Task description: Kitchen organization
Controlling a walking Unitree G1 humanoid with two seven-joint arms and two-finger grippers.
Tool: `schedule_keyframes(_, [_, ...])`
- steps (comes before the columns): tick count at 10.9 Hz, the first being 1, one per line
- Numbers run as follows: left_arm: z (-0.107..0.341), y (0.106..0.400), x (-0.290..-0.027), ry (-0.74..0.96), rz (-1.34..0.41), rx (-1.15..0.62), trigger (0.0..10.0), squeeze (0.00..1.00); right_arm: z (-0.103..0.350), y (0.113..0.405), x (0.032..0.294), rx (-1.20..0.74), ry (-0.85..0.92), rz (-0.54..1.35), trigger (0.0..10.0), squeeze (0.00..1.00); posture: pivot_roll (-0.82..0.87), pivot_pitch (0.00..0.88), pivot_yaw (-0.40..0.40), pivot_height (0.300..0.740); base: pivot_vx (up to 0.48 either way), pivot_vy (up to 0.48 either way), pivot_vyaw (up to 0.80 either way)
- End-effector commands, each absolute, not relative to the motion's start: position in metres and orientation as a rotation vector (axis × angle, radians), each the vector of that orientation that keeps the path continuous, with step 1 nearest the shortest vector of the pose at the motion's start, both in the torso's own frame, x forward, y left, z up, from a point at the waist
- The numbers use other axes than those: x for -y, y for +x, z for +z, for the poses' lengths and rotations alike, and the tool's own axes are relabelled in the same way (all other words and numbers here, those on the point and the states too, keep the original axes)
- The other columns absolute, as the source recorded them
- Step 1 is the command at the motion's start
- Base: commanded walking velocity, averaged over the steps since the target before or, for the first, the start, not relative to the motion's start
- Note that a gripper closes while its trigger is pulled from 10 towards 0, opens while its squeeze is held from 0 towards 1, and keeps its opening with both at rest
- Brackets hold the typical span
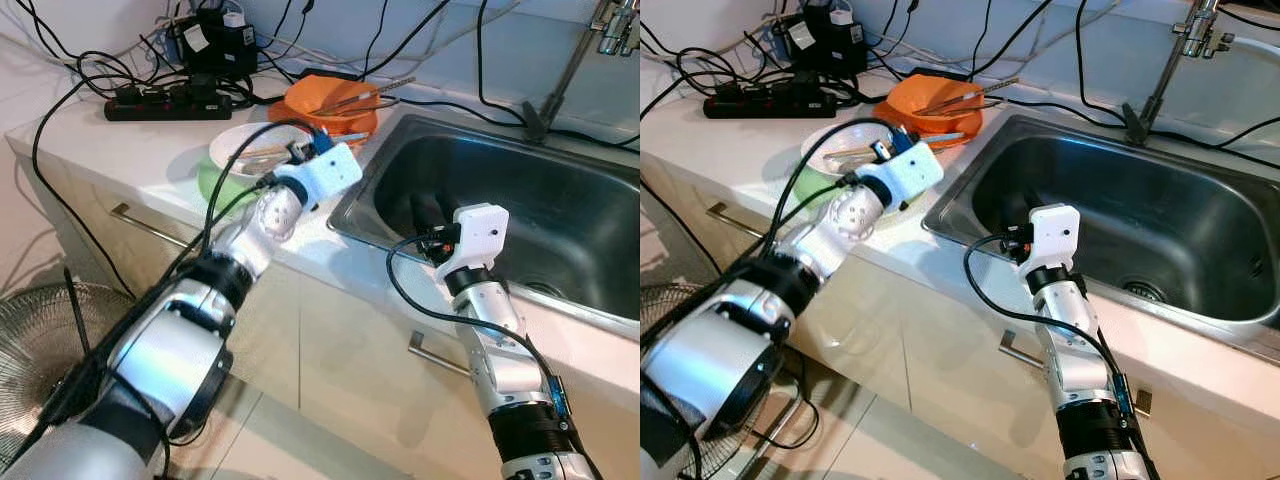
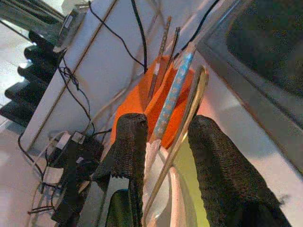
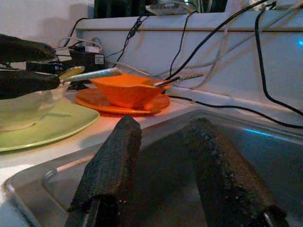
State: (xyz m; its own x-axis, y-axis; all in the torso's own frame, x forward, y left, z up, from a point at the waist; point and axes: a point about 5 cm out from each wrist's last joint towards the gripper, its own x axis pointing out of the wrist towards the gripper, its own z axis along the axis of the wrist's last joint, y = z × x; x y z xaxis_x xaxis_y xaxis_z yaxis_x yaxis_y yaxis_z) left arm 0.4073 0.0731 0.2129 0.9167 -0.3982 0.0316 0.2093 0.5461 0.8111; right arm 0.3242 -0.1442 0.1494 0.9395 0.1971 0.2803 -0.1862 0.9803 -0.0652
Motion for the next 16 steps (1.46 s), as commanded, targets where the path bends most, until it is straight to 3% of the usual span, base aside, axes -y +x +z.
schedule_keyframes(1, [0.219,0.409,-0.07,0.939,-0.355,0.244,10.0,0.0,0.149,0.325,0.146,0.282,-0.034,0.187,10.0,0.0,0.14,0.0,0.01,0.74,0.0,0.0,0.0])
schedule_keyframes(2, [0.22,0.409,-0.068,0.934,-0.352,0.243,10.0,0.0,0.149,0.325,0.146,0.281,-0.035,0.186,10.0,0.0,0.13,0.0,0.01,0.74,0.0,0.0,0.0])
schedule_keyframes(3, [0.22,0.409,-0.067,0.935,-0.352,0.239,6.7,0.0,0.149,0.325,0.146,0.281,-0.035,0.186,10.0,0.0,0.13,0.0,0.011,0.74,0.0,0.0,0.0])
schedule_keyframes(4, [0.219,0.409,-0.067,0.936,-0.351,0.237,0.0,0.0,0.149,0.325,0.146,0.281,-0.035,0.185,10.0,0.0,0.13,0.0,0.013,0.74,0.0,0.0,0.0])
schedule_keyframes(16, [0.234,0.41,-0.066,0.891,-0.313,0.322,0.0,0.0,0.145,0.326,0.147,0.265,-0.02,0.167,10.0,0.0,0.14,0.0,0.01,0.74,0.0,0.0,0.0])
